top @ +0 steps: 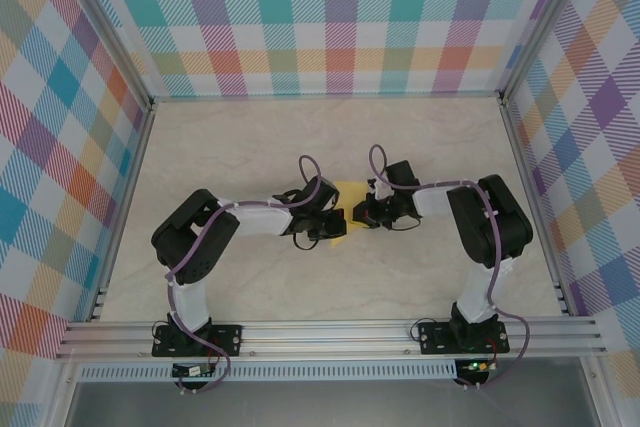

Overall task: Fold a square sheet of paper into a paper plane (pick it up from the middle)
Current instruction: Third fold the triangle at the center of the table.

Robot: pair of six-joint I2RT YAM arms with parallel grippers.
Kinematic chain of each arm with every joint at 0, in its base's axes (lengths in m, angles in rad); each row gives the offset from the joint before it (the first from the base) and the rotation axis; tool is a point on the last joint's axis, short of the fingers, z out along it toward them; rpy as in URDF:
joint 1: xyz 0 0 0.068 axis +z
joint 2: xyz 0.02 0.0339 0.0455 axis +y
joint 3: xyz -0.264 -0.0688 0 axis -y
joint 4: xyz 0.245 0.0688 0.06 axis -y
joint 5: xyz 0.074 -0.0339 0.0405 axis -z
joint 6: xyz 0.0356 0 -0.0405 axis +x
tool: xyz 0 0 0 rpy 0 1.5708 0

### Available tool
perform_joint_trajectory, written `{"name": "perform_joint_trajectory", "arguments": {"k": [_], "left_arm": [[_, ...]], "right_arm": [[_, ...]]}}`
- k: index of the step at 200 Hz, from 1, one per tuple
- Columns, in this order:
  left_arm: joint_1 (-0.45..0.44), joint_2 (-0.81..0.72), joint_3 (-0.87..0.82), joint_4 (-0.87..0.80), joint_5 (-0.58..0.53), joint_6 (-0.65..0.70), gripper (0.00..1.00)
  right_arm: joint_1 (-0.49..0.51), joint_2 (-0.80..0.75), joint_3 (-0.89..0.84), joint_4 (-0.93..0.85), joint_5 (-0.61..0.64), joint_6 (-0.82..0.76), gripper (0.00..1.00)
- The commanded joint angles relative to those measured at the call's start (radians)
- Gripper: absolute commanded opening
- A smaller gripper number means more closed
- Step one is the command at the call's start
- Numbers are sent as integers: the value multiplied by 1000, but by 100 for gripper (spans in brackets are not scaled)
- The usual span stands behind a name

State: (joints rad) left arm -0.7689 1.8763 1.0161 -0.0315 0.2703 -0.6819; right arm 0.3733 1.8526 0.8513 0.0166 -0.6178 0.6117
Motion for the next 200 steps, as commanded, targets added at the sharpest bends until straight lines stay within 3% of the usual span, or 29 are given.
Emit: {"name": "perform_joint_trajectory", "arguments": {"k": [1,39,61,84,110,164,200], "left_arm": [[13,9,-56,-132,-47,31,2],[14,3,-69,-121,-38,33,2],[13,-3,-73,-119,-23,42,2],[13,-7,-72,-116,-9,44,2],[14,-6,-69,-119,0,50,3],[13,-10,-64,-132,7,60,3],[13,-20,-65,-133,14,64,4]], "right_arm": [[-65,-17,-24,-3,166,-40,3],[-117,-60,-70,106,153,-28,3],[-119,-125,-79,145,84,-15,5],[-98,-189,-93,164,64,4,6],[-44,-159,-76,172,9,21,5],[3,-51,-81,189,38,56,3],[-4,-31,-53,24,200,-9,3]]}}
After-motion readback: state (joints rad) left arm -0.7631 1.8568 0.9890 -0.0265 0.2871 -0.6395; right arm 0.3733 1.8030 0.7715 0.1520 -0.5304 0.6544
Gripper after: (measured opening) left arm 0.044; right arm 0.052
